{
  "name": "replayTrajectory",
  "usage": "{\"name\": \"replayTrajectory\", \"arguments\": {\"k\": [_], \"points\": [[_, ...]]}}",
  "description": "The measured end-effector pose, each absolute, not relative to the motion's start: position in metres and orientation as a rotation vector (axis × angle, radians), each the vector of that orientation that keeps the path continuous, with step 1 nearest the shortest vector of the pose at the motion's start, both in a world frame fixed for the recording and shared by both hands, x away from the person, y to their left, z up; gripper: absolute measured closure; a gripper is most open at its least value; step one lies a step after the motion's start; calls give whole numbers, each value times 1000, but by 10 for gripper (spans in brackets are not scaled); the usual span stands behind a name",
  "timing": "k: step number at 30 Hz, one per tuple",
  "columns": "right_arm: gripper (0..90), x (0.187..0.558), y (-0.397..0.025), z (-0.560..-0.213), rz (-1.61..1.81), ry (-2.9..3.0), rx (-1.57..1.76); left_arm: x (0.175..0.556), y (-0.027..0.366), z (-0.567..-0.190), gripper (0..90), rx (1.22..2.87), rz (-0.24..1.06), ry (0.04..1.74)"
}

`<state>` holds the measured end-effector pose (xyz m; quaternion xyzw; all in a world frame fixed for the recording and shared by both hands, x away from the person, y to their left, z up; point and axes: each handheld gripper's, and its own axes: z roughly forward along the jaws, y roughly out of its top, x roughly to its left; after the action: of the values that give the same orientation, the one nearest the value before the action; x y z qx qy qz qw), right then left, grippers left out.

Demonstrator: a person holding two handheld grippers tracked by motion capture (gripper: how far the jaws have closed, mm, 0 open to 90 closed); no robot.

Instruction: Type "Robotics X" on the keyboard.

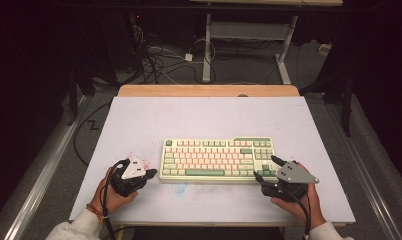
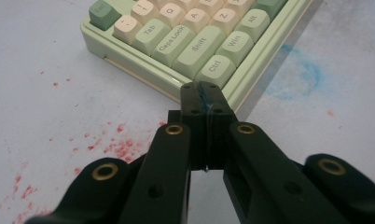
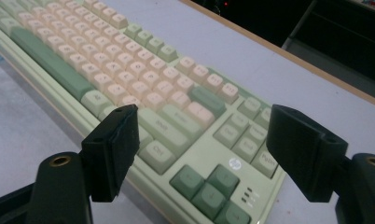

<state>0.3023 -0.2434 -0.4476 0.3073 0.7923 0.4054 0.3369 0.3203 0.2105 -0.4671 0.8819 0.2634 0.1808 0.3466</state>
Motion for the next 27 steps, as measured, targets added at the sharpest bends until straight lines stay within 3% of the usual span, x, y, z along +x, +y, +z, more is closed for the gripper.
{"name": "replayTrajectory", "arguments": {"k": [27], "points": [[245,299,-244,-460,990,2112,783,338,165,-444,872,2300,412,621]]}}
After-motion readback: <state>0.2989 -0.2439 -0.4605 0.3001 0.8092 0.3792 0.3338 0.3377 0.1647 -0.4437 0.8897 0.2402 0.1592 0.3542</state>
